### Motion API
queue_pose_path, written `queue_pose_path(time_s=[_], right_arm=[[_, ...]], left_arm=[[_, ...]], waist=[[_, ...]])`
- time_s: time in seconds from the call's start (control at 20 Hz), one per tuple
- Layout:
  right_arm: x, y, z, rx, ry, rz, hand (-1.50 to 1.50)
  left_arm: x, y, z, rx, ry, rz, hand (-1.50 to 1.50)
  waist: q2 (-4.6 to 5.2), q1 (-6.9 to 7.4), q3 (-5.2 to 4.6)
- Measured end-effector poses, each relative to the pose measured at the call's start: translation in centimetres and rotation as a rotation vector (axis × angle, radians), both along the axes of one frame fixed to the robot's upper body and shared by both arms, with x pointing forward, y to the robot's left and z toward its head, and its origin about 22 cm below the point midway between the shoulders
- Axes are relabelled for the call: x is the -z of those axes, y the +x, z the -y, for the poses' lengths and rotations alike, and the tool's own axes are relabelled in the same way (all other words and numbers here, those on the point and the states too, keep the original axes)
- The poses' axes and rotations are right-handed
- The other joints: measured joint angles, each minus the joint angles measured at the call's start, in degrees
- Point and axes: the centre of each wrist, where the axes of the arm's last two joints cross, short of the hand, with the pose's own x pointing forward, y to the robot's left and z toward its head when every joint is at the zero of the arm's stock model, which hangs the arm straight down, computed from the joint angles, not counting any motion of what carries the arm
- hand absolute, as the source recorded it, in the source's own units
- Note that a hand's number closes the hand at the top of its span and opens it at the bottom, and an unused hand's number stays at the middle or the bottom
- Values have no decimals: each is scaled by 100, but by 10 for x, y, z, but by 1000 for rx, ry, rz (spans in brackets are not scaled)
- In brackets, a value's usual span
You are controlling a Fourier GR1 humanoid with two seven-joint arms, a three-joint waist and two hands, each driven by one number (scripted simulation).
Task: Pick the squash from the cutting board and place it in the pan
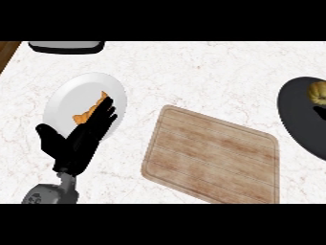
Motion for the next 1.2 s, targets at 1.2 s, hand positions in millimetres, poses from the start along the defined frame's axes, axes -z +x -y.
queue_pose_path(time_s=[1.2], right_arm=[[32, -129, 93, -289, 502, 383, -150]], left_arm=[[7, -3, -5, -32, -5, -21, 0]], waist=[[-89, -226, -24]])
